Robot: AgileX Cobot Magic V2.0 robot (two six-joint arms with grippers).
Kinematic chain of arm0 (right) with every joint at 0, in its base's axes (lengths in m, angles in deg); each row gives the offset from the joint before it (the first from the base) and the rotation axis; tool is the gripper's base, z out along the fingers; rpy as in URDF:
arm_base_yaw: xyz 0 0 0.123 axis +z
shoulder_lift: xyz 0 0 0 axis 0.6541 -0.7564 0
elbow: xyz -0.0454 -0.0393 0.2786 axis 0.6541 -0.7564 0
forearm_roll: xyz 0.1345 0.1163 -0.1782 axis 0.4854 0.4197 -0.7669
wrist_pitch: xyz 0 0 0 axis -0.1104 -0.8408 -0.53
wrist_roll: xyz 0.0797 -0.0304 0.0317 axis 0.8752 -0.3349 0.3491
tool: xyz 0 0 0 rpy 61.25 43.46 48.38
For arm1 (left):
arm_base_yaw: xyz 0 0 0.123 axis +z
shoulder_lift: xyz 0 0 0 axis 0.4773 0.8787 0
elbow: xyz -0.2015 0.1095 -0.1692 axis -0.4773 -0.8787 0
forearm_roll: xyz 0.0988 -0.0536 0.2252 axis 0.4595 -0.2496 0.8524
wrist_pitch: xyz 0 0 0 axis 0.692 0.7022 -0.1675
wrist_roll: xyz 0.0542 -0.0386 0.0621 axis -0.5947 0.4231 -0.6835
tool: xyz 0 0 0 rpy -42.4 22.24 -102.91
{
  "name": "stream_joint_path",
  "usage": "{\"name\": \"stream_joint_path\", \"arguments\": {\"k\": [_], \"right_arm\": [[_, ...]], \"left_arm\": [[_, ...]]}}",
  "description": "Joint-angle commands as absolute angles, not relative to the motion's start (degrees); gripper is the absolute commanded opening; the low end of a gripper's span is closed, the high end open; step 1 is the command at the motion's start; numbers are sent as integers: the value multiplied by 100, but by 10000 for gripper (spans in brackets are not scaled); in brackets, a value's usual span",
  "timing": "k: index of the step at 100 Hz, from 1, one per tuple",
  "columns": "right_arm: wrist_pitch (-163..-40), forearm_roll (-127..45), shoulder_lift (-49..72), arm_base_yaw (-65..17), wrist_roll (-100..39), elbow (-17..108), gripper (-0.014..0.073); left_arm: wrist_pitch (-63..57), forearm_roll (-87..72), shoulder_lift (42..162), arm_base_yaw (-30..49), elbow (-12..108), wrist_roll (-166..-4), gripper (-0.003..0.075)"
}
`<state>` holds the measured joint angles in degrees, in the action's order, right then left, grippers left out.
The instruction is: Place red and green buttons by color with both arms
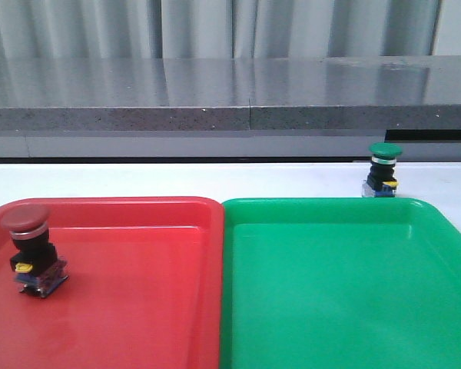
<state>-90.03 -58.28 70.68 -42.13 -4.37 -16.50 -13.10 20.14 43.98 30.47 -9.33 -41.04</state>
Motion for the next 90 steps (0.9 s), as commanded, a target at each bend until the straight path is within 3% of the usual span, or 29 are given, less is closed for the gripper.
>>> {"name": "stream_joint_path", "arguments": {"k": [1, 52, 90], "right_arm": [[-8540, -5852, 7187, -4236, -442, -1546, -64], [-8606, -5847, 7186, -4236, -442, -1460, -64], [-10094, -5842, 6069, -4236, -442, 127, -64]], "left_arm": [[-1779, 1953, 4211, 3047, -1006, -4104, -20], [-1779, 1953, 4211, 3047, -1006, -4104, -20], [-1779, 1953, 4211, 3047, -1006, -4104, -20]]}}
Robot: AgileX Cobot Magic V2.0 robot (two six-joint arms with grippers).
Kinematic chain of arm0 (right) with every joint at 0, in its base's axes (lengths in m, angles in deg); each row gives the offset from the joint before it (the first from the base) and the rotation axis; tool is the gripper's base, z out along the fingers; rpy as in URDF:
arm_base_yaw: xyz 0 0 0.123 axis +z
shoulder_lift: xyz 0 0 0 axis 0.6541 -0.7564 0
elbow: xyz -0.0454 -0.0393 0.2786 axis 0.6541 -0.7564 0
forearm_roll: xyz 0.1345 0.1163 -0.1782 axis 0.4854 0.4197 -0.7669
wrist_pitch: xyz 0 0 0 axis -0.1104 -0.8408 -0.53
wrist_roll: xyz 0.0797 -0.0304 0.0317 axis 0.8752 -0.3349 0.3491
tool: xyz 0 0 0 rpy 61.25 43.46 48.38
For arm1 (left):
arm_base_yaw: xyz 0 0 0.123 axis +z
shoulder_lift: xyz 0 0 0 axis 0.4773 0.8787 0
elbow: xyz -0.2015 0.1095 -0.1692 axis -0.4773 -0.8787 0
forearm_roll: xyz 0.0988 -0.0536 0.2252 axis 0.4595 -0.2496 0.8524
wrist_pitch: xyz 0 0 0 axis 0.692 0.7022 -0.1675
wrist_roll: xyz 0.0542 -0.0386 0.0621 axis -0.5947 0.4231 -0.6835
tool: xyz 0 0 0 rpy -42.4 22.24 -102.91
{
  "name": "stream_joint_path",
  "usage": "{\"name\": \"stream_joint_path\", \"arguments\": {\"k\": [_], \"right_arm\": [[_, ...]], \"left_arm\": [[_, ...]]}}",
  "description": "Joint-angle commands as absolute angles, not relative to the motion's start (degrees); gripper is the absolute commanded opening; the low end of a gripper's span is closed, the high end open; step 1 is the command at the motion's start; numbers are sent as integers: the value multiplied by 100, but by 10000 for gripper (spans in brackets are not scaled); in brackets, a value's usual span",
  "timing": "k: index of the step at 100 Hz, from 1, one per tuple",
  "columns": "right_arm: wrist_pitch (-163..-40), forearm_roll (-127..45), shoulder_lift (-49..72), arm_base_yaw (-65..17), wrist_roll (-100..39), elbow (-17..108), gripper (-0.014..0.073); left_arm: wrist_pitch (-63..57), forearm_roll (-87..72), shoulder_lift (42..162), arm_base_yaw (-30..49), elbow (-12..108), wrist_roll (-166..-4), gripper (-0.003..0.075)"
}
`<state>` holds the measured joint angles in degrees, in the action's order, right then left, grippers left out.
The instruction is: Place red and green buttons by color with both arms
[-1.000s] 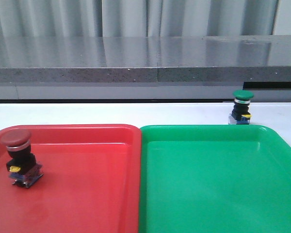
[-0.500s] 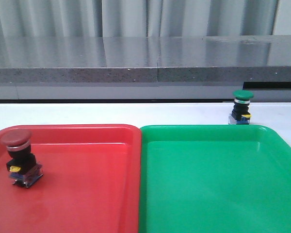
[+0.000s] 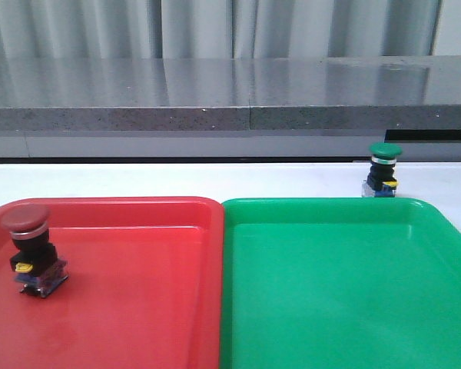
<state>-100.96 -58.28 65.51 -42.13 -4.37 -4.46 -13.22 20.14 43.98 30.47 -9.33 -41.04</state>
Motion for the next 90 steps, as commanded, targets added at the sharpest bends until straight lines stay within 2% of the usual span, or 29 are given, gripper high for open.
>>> {"name": "stream_joint_path", "arguments": {"k": [1, 23, 80, 90], "right_arm": [[-10125, -5842, 6036, -4236, -442, 162, -64], [-10963, -5824, 5026, -4236, -442, 1157, -64], [-11309, -5568, 2662, -4106, -442, 2777, -63], [-11502, -5568, 2265, -3995, -442, 3035, -41]], "left_arm": [[-1779, 1953, 4211, 3047, -1006, -4104, -20], [-1779, 1953, 4211, 3047, -1006, -4104, -20], [-1779, 1953, 4211, 3047, -1006, -4104, -20], [-1779, 1953, 4211, 3047, -1006, -4104, -20]]}}
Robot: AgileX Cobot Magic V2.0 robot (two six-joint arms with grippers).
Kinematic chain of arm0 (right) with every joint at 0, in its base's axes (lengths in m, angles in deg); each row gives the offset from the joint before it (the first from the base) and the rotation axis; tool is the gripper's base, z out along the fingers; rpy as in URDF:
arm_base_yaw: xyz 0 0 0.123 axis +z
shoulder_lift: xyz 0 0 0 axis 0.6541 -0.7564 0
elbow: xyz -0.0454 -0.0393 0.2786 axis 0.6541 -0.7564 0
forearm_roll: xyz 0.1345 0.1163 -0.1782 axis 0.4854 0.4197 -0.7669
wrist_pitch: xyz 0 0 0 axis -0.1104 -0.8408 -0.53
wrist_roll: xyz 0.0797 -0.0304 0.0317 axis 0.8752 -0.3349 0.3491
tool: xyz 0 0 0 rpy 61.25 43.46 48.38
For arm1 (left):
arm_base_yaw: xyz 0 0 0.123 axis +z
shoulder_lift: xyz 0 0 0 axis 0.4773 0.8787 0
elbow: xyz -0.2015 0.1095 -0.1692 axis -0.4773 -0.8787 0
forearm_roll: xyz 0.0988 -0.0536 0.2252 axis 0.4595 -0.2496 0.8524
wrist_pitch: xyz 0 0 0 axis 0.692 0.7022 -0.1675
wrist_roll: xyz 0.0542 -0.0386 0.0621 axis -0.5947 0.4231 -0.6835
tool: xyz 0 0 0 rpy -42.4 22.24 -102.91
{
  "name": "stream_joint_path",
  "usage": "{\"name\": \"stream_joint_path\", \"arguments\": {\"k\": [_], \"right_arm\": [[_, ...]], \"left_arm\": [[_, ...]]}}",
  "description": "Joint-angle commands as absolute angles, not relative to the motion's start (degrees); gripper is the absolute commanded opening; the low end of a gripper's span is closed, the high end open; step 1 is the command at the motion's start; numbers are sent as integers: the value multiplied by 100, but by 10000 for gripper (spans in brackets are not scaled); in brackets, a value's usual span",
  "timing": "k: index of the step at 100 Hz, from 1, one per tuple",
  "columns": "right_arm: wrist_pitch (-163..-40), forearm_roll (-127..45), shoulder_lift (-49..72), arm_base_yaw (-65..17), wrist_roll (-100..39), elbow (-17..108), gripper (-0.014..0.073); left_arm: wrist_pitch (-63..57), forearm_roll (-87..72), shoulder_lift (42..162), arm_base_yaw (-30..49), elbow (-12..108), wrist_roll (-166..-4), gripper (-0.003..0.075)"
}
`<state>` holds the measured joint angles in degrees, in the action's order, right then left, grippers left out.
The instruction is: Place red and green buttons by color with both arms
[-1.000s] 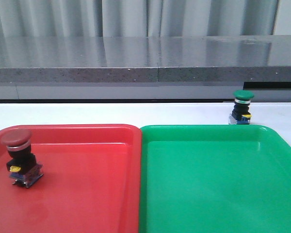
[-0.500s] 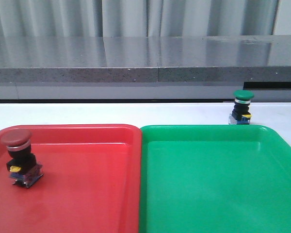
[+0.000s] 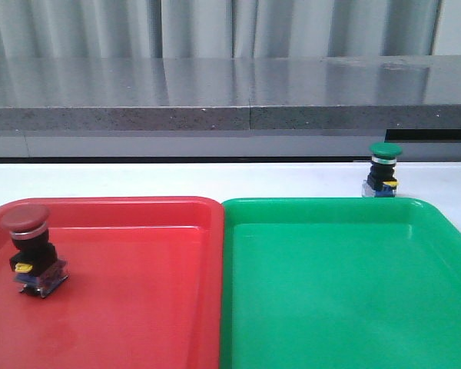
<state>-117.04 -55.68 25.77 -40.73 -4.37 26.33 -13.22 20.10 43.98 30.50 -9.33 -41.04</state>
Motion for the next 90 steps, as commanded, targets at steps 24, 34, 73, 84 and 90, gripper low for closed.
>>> {"name": "stream_joint_path", "arguments": {"k": [24, 34, 73, 84, 90], "right_arm": [[-11713, -5490, 1197, -3848, -373, 3703, 310], [-11794, -5490, 747, -3749, -220, 4008, 492], [-12565, -5483, -1037, -3180, 97, 5434, 619], [-12819, -5483, -1585, -3134, 208, 5858, 619], [-12990, -5483, -1838, -3129, 216, 6085, 619]], "left_arm": [[-1779, 1953, 4211, 3047, -1006, -4104, -20], [-1779, 1953, 4211, 3047, -1006, -4104, -20], [-1779, 1953, 4211, 3047, -1006, -4104, -20], [-1779, 1953, 4211, 3047, -1006, -4104, -20], [-1779, 1953, 4211, 3047, -1006, -4104, -20]]}}
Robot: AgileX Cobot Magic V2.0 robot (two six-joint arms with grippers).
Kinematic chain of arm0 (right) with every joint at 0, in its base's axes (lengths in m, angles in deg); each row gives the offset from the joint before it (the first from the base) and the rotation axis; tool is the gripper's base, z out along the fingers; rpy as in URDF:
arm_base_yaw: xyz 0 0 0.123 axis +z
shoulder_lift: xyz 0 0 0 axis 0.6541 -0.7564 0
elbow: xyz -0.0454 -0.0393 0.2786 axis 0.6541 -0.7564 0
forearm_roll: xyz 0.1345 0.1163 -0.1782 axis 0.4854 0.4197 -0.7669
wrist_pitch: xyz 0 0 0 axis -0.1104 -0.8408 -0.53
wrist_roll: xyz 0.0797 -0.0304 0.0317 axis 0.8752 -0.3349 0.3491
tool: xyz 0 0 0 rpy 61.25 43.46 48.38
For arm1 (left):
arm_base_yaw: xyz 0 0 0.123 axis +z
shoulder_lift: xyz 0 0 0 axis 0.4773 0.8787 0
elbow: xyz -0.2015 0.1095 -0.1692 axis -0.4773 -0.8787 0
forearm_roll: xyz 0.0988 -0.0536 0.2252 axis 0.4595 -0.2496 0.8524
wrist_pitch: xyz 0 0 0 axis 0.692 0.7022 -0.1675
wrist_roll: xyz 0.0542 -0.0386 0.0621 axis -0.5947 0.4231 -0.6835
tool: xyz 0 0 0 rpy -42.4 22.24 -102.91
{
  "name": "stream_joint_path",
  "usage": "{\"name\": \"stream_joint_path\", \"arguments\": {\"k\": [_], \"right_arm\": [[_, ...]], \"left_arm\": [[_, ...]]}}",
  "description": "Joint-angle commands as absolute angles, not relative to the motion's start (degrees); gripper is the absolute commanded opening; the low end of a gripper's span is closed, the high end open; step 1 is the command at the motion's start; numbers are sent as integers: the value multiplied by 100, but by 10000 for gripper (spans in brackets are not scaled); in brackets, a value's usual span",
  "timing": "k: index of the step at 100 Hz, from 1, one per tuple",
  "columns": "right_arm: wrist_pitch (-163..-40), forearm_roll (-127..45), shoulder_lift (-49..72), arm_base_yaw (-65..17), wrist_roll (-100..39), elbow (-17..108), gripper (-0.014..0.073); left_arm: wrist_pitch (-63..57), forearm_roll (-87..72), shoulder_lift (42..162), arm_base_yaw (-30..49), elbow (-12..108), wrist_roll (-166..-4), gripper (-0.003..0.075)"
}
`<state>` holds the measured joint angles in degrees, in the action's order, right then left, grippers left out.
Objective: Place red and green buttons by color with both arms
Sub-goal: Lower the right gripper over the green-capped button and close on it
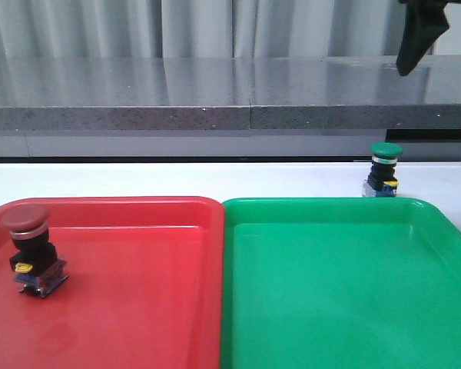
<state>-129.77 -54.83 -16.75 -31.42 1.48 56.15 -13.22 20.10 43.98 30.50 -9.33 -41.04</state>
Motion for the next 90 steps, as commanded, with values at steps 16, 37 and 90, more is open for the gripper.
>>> {"name": "stream_joint_path", "arguments": {"k": [16, 37, 90], "right_arm": [[-13377, -5483, -2467, -3123, 216, 6589, 619], [-13600, -5481, -3144, -3123, 216, 7139, 619], [-13862, -5354, -4331, -3123, 216, 7979, 616]], "left_arm": [[-1779, 1953, 4211, 3047, -1006, -4104, -20], [-1779, 1953, 4211, 3047, -1006, -4104, -20], [-1779, 1953, 4211, 3047, -1006, -4104, -20]]}}
